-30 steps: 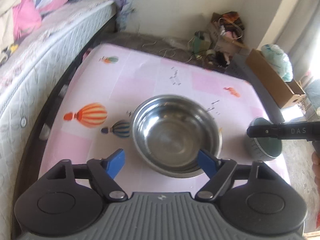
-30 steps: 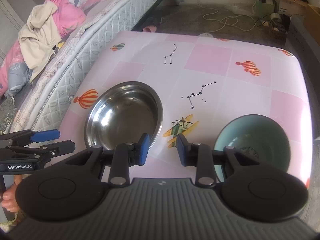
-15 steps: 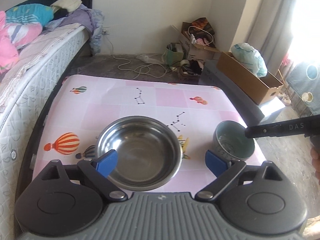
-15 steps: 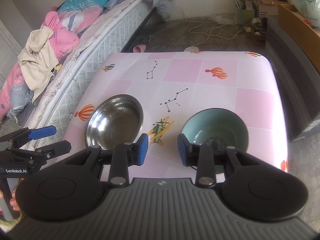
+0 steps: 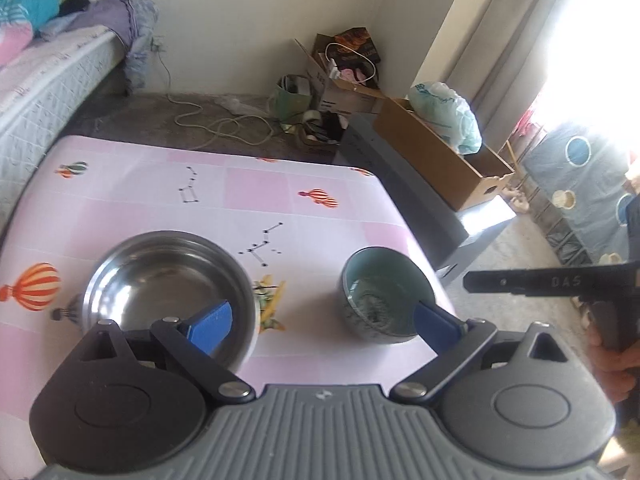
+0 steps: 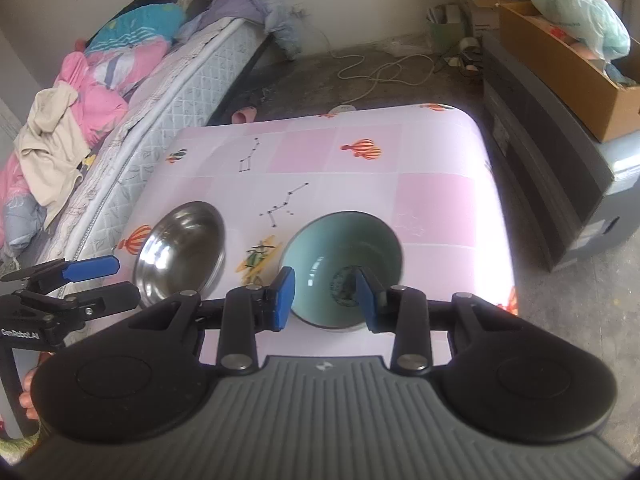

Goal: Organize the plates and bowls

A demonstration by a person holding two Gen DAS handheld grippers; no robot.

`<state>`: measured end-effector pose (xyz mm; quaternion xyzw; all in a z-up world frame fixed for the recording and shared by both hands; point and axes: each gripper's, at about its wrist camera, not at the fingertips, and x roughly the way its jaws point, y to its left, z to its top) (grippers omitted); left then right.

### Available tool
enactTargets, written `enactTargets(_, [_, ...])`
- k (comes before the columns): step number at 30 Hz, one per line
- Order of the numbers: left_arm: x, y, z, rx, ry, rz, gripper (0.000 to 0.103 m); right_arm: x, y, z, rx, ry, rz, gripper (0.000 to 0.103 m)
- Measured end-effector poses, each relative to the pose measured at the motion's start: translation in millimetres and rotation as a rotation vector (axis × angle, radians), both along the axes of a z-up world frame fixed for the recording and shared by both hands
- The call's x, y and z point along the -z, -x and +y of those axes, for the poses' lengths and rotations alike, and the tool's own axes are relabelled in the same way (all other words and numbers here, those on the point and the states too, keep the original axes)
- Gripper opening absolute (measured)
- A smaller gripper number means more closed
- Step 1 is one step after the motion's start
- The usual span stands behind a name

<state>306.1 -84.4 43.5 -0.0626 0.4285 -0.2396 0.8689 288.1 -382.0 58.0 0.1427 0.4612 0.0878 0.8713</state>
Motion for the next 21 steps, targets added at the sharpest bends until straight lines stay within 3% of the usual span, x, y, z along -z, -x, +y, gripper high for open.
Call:
enactTargets(3, [4,-6,-12,0.005,0.039,-0.007,0.098,10,-1,-15,0.028,0.003,0.01,0.033])
enactTargets(7, [10,-13,-34,0.048,0.023,0.003,0.098,25,-7,-31,0.059,-0.018,0.025,0.033])
enactTargets(13, [27,-20,-66,0.109,-0.08,0.019,0.096,45,-21,-33,0.068,-0.039,0.041,0.033])
enactTargets(21, [39,-30,-88,0.146,-0.146,0.063,0.07,67,-41,-24,0.075,-0.05,0.06,0.031])
